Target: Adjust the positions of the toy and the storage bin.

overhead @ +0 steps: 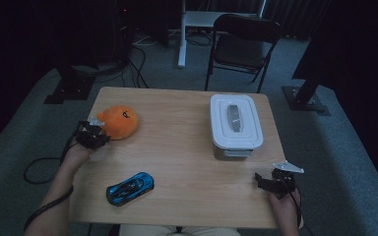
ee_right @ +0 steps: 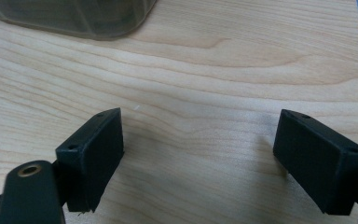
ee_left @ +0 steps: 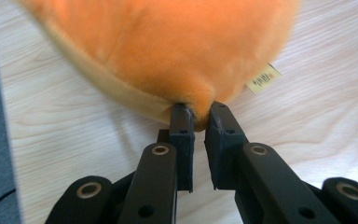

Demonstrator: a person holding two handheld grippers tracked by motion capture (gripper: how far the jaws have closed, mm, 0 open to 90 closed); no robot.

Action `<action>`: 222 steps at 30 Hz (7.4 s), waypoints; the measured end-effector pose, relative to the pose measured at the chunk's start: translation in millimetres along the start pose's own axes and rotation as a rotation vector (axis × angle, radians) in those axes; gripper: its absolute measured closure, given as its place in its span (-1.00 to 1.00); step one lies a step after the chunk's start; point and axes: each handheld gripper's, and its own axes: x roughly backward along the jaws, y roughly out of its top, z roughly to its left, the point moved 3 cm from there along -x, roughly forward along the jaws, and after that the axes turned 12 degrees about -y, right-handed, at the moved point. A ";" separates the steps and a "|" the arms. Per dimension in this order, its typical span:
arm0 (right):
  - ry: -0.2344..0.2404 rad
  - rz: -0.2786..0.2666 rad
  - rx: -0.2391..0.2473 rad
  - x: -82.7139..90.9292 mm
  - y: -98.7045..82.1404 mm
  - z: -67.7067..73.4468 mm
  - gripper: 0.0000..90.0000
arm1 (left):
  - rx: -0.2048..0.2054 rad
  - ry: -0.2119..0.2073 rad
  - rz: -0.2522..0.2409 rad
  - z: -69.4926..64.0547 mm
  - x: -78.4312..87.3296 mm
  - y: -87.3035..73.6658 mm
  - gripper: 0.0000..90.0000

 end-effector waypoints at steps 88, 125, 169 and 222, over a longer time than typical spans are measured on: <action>0.001 0.000 0.000 0.1 0.0 0.0 -0.65 | -0.041 -0.054 -0.098 -41.4 25.8 20.2 0.34; -0.001 0.000 -0.001 0.0 0.0 -0.1 -0.65 | -0.273 -0.268 -0.055 -62.2 48.5 -34.7 -0.09; -0.041 -0.009 -0.041 -16.1 39.8 -29.8 -0.72 | -0.193 -0.314 -0.156 -144.4 -13.0 77.5 -0.94; -0.054 -0.014 -0.067 -85.6 119.6 -39.0 -0.72 | -0.179 -0.356 -0.110 -205.6 -161.7 172.2 -0.94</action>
